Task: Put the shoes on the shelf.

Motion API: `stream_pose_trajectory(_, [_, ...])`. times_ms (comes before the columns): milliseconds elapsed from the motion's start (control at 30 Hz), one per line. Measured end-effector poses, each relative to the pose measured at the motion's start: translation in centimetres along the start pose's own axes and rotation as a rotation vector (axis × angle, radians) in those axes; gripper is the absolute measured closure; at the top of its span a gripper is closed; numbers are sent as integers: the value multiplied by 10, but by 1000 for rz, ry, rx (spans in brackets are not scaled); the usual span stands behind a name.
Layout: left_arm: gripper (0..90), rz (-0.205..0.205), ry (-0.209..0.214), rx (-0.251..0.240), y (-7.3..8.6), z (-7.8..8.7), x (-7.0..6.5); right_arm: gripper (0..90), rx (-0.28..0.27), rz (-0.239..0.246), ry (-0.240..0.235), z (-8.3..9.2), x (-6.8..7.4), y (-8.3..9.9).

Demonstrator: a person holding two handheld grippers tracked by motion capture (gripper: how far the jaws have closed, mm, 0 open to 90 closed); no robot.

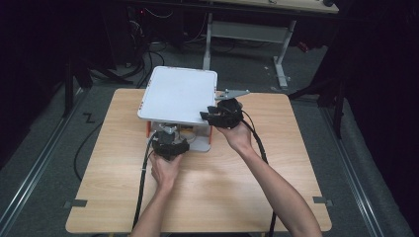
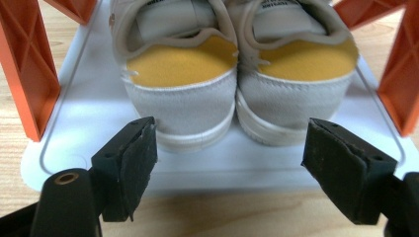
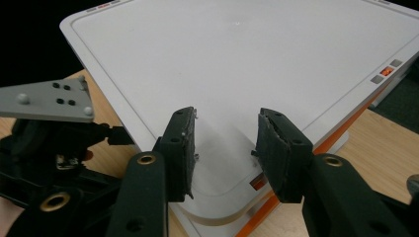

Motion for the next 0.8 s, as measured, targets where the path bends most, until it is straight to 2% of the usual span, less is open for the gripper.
stream_pose_trajectory(100, [224, -5, 20, 6, 1, 8, 3, 580, -16, -3, 2, 5, -2, 0])
stream_pose_trajectory(200, [247, -13, 43, 4, 3, 16, 6, 569, -40, -19, -1, 19, -7, 1])
stream_pose_trajectory(367, [291, -74, 76, -4, 7, 33, 10, 565, -59, -22, 17, 42, -14, 12])
stream_pose_trajectory(467, [294, -86, 97, -24, 8, 42, 11, 560, -60, -33, 29, 57, -21, 20])
stream_pose_trajectory(800, [295, -88, 149, -90, 7, 67, 12, 545, -92, -85, 60, 94, -39, 52])
Point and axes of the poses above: each handheld gripper's, and its own axes: z roughly backward along the jaws, y roughly out of its underside, x roughly to its left, the point moved 2 cm from there along -z, roughly forward along the jaws, and after that the axes turned 1 degree about z, right-handed, at the moved point
